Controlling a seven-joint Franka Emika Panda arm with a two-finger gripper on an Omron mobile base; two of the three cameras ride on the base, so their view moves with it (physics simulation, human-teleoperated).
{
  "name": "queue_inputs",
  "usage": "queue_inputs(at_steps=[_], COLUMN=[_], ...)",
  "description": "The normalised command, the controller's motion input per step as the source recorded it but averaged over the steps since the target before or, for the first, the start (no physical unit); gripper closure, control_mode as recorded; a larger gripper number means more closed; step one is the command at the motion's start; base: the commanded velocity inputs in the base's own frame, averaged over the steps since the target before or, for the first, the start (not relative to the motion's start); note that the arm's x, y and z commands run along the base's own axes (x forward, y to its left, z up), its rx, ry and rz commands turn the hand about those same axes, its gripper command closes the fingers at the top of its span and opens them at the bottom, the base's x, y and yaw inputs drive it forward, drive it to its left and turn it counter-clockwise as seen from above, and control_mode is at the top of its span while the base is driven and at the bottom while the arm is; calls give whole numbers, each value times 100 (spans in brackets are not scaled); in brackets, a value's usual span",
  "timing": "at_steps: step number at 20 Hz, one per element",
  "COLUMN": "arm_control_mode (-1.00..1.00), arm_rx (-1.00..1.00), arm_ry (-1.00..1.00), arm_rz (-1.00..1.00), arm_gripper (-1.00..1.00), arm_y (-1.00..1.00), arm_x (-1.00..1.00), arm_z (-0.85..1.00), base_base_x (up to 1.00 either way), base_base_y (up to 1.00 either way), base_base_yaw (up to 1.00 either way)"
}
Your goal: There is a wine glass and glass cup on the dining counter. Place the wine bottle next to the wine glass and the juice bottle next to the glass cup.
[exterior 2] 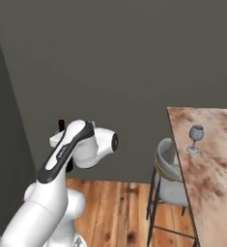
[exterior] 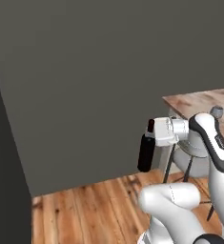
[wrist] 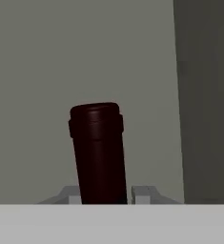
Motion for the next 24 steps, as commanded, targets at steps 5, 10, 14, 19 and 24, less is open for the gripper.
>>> queue_inputs(at_steps=[5,10,14,19,24], arm_control_mode=[100,100,100,100,100], arm_rx=[0,0,0,0,0], arm_ry=[0,0,0,0,0], arm_rz=[0,0,0,0,0], arm_gripper=[100,100,100,100,100], arm_y=[0,0,0,0,0], arm_x=[0,0,0,0,0], arm_z=[0,0,0,0,0], base_base_x=[47,52,56,50,47], base_base_y=[29,31,33,32,20], base_base_yaw=[-68,-63,-59,-63,-49])
